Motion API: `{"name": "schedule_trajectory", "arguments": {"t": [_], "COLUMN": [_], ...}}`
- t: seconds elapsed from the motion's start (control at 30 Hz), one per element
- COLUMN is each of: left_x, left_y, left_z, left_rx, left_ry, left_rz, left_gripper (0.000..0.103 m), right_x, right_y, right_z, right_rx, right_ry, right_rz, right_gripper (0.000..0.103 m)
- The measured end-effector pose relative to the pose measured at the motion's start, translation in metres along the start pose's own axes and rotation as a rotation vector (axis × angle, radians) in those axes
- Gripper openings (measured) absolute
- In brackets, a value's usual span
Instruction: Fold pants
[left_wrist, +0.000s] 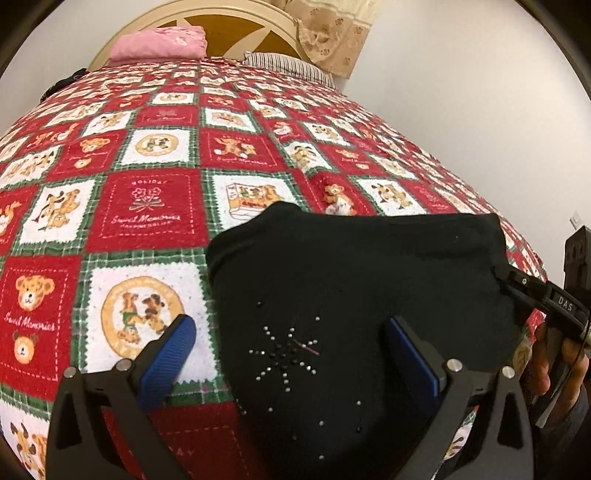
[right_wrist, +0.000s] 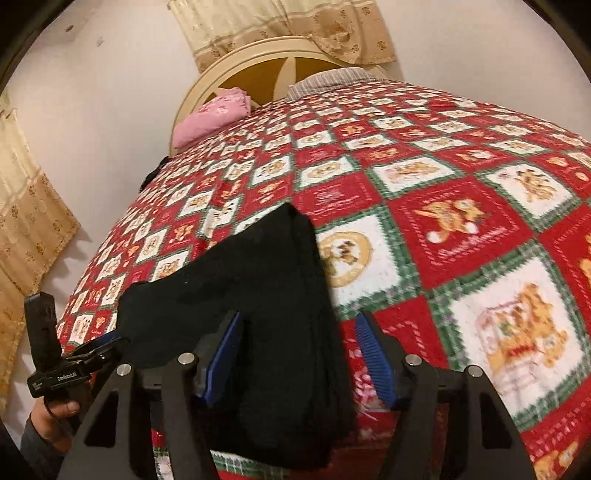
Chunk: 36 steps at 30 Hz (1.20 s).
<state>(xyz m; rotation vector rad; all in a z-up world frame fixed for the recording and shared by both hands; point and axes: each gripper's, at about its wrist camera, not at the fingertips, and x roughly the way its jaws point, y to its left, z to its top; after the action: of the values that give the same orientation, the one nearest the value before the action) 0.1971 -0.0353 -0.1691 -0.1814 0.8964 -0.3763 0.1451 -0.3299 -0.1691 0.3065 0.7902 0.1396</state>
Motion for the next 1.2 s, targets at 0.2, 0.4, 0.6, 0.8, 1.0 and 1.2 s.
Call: {"name": "schedule_trajectory", "arguments": {"t": [0.2, 0.4, 0.6, 0.8, 1.0, 1.2], "left_x": [0.005, 0.003, -0.006, -0.017, -0.052, -0.099], "left_y": [0.003, 0.004, 0.008, 0.022, 0.043, 0.092], "left_z": [0.004, 0.004, 0.001, 0.000, 0.004, 0.008], "left_rx": [-0.008, -0.007, -0.018, -0.085, -0.142, -0.181], "left_ry": [0.023, 0.017, -0.026, -0.078, -0.172, -0.258], "left_rz": [-0.015, -0.047, -0.142, -0.228, -0.274, -0.193], "left_gripper": [0.103, 0.103, 0.064, 0.024, 0.022, 0.022], "right_x": [0.017, 0.013, 0.007, -0.014, -0.027, -0.001], "right_y": [0.009, 0.004, 0.014, 0.032, 0.070, 0.120], "right_z": [-0.003, -0.004, -0.007, -0.003, 0.010, 0.035], "right_rx": [-0.045, -0.016, -0.019, -0.053, -0.141, -0.203], "right_ry": [-0.020, -0.027, -0.043, -0.074, -0.088, -0.059], "right_rz": [-0.005, 0.035, 0.073, 0.104, 0.146, 0.237], "right_gripper": [0.063, 0.050, 0.031, 0.028, 0.028, 0.028]}}
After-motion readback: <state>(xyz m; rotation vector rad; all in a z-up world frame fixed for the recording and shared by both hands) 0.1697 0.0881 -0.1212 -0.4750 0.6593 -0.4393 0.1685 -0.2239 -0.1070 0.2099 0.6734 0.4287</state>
